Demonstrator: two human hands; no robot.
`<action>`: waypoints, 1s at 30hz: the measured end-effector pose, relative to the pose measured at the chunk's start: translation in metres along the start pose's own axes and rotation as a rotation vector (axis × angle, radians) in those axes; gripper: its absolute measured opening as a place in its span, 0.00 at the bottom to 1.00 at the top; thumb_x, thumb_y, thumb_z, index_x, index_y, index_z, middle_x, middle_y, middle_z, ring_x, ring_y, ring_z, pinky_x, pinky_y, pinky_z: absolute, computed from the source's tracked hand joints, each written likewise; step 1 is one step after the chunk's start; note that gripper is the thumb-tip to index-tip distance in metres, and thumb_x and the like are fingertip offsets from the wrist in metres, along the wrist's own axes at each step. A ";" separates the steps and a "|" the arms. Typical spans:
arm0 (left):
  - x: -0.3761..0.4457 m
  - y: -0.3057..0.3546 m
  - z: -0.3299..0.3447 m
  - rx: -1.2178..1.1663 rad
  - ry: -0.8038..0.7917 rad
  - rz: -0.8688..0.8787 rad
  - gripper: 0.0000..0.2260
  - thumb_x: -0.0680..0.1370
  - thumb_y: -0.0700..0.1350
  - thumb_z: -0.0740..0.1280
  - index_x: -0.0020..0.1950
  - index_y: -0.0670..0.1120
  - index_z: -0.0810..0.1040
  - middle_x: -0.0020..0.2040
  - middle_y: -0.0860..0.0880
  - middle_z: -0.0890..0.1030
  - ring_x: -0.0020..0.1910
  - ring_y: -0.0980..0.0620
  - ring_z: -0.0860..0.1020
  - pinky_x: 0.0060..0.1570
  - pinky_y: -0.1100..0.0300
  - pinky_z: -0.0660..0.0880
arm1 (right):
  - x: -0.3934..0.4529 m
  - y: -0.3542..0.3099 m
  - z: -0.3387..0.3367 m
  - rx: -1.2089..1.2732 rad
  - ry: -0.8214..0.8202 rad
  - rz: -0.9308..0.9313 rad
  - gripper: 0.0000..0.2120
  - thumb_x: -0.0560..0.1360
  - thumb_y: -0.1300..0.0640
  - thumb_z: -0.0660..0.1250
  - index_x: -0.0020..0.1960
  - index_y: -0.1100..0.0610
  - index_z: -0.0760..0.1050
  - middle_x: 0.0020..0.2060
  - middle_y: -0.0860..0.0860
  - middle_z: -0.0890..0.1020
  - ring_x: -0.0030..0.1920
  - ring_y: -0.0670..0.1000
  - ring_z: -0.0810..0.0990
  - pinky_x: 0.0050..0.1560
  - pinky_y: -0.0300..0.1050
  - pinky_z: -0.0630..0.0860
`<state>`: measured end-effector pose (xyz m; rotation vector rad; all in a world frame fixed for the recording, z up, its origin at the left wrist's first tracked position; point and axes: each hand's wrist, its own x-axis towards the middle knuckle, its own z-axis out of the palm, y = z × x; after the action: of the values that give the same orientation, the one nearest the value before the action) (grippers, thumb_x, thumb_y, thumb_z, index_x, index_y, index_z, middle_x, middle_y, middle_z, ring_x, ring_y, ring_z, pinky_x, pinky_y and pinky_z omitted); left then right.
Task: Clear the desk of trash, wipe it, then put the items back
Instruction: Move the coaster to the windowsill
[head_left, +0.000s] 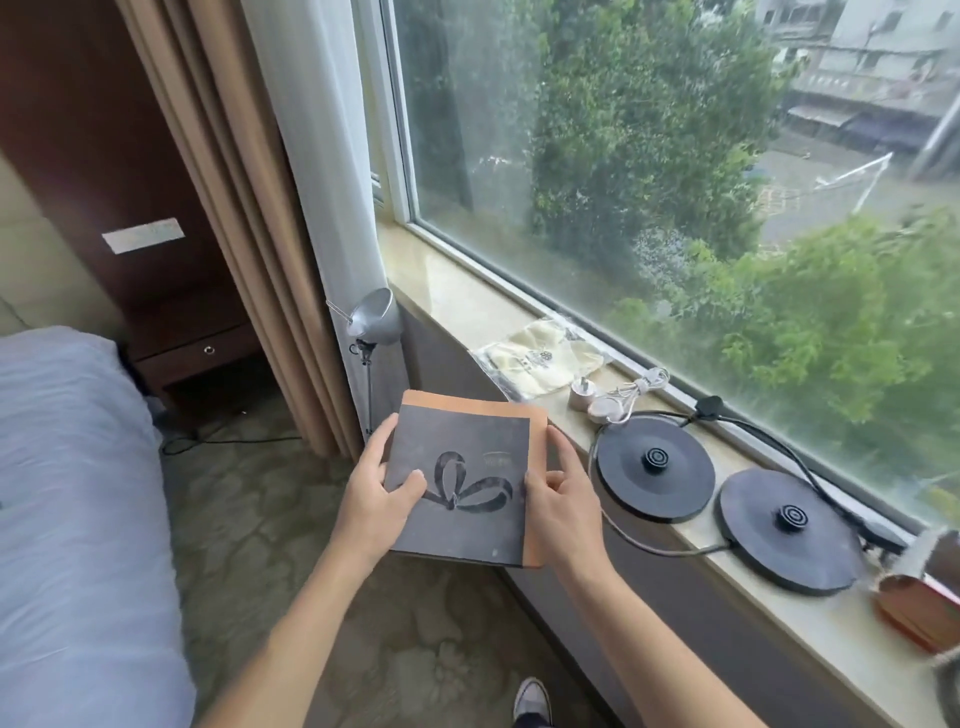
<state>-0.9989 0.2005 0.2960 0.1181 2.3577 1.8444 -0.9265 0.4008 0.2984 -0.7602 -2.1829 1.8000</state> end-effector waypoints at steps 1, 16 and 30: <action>0.018 0.002 -0.001 0.009 -0.006 0.003 0.31 0.79 0.39 0.68 0.78 0.61 0.64 0.58 0.49 0.85 0.55 0.52 0.85 0.54 0.49 0.83 | 0.015 -0.005 0.004 -0.009 -0.003 -0.004 0.21 0.80 0.45 0.62 0.70 0.29 0.67 0.38 0.42 0.85 0.42 0.44 0.85 0.50 0.52 0.81; 0.291 0.060 0.022 0.442 -0.149 0.067 0.27 0.70 0.57 0.64 0.70 0.64 0.67 0.55 0.55 0.84 0.54 0.52 0.83 0.55 0.42 0.81 | 0.242 -0.067 0.044 -0.211 0.074 0.002 0.18 0.81 0.53 0.59 0.70 0.41 0.69 0.35 0.47 0.84 0.40 0.51 0.83 0.47 0.52 0.79; 0.491 0.040 0.046 0.550 -0.489 0.167 0.24 0.72 0.50 0.63 0.69 0.63 0.68 0.50 0.51 0.83 0.46 0.49 0.83 0.48 0.45 0.81 | 0.355 -0.073 0.114 -0.476 0.280 0.202 0.10 0.79 0.56 0.57 0.59 0.48 0.67 0.39 0.50 0.81 0.41 0.56 0.79 0.40 0.53 0.77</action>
<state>-1.4766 0.3282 0.2920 0.7481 2.4502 0.9996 -1.2987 0.4761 0.2861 -1.2847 -2.4257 1.1525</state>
